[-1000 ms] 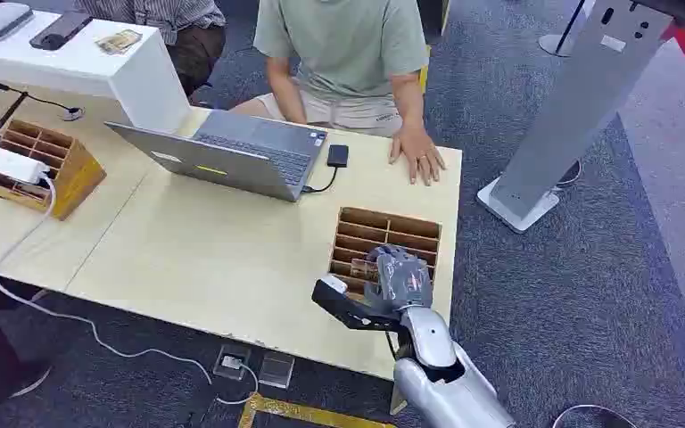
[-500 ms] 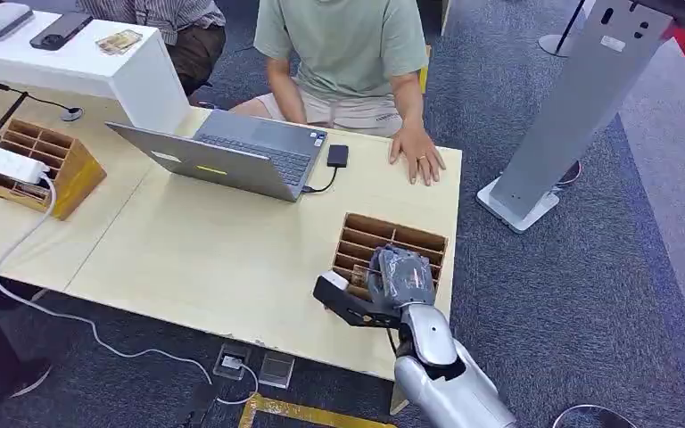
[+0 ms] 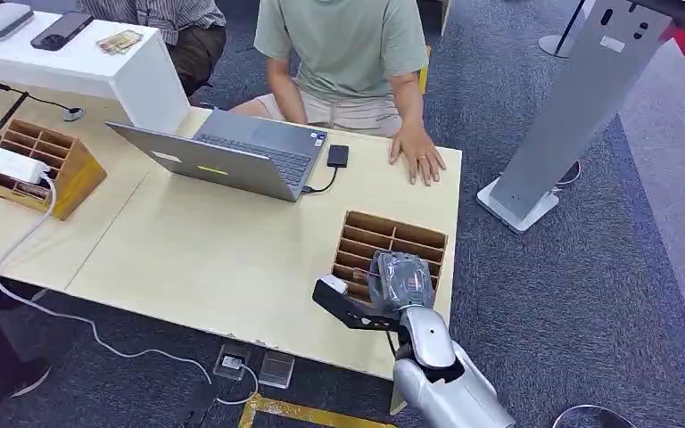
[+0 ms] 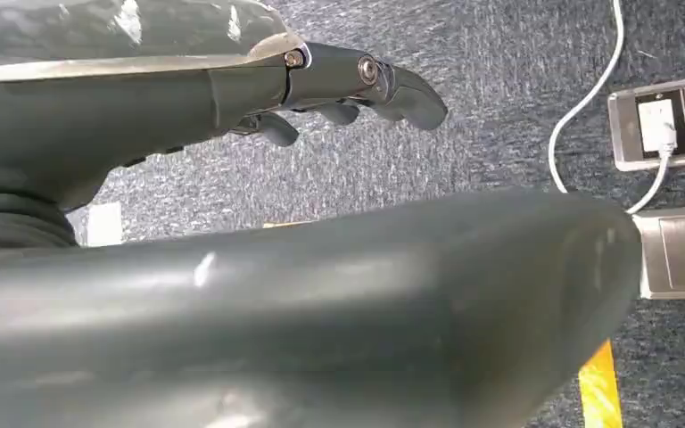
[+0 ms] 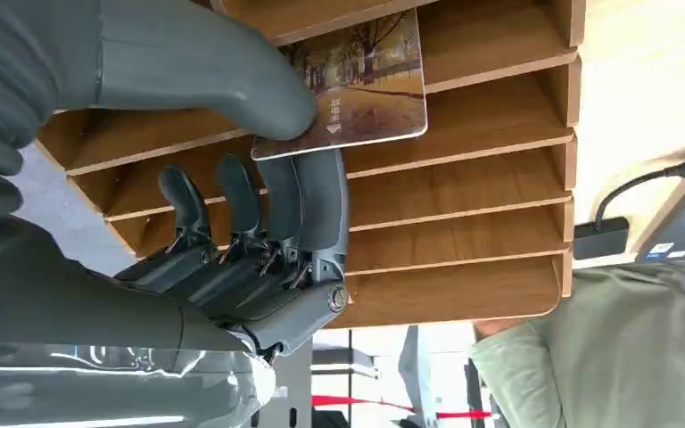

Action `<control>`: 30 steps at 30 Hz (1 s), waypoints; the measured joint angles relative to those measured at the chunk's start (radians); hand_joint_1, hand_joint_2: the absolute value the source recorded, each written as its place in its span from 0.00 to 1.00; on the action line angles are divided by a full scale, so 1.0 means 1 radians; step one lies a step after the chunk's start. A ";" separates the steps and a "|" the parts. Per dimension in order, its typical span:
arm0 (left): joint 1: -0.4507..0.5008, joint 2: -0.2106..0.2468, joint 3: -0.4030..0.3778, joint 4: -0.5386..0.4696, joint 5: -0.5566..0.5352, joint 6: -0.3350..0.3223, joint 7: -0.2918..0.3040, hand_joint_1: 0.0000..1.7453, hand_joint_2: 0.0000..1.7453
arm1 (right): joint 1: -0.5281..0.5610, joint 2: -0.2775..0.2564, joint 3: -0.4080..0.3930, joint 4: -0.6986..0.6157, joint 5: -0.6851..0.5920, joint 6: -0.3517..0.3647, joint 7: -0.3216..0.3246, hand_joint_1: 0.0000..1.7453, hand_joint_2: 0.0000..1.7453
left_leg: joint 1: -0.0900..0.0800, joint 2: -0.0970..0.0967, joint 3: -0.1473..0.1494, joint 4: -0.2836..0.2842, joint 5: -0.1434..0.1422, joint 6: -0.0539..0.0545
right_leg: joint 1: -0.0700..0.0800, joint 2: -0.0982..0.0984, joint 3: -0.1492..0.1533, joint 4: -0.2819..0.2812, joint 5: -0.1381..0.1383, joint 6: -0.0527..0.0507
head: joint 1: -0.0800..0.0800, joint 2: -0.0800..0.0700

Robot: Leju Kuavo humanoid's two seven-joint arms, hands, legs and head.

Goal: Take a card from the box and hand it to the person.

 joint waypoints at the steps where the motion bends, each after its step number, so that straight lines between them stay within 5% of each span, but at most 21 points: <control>1: 0.000 0.000 0.000 0.000 0.000 0.000 0.000 0.00 0.00 | 0.000 0.000 0.000 0.000 0.000 0.000 0.000 0.80 1.00 | 0.000 0.000 0.000 0.000 0.000 0.000 | 0.000 0.000 0.000 0.000 0.000 0.000 | 0.000 0.000; 16: 0.001 0.000 0.000 0.000 0.001 -0.001 -0.003 0.00 0.00 | 0.002 -0.015 -0.010 -0.059 -0.033 0.000 -0.004 0.91 1.00 | 0.000 0.000 0.000 0.000 0.000 0.000 | 0.000 0.000 0.000 0.000 0.000 0.000 | 0.000 0.000; 30: 0.001 0.000 0.000 0.000 0.004 0.000 0.006 0.00 0.00 | 0.000 -0.114 -0.109 -0.387 -0.141 0.018 0.025 0.88 1.00 | 0.000 0.000 0.000 0.000 0.000 0.000 | 0.000 0.000 -0.001 0.000 0.000 0.000 | 0.000 0.000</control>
